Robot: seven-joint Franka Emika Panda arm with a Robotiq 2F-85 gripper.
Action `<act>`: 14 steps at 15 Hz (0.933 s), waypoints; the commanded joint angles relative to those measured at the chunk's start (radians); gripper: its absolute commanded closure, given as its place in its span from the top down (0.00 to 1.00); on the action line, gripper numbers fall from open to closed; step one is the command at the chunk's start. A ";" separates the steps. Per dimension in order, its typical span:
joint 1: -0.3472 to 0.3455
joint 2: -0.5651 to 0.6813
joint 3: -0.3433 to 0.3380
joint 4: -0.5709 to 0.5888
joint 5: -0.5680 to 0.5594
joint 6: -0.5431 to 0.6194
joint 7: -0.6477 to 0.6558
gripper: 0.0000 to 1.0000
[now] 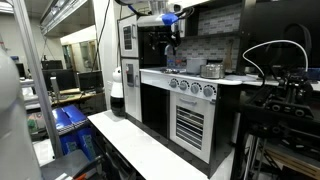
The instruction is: Put the lid on the small pot
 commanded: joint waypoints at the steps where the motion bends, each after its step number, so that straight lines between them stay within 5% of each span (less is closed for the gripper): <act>1: -0.048 0.037 0.027 -0.011 -0.111 0.011 0.055 1.00; 9: -0.041 0.048 0.019 0.014 -0.083 0.001 0.037 1.00; 14: -0.032 0.172 0.017 0.222 -0.019 -0.117 -0.023 1.00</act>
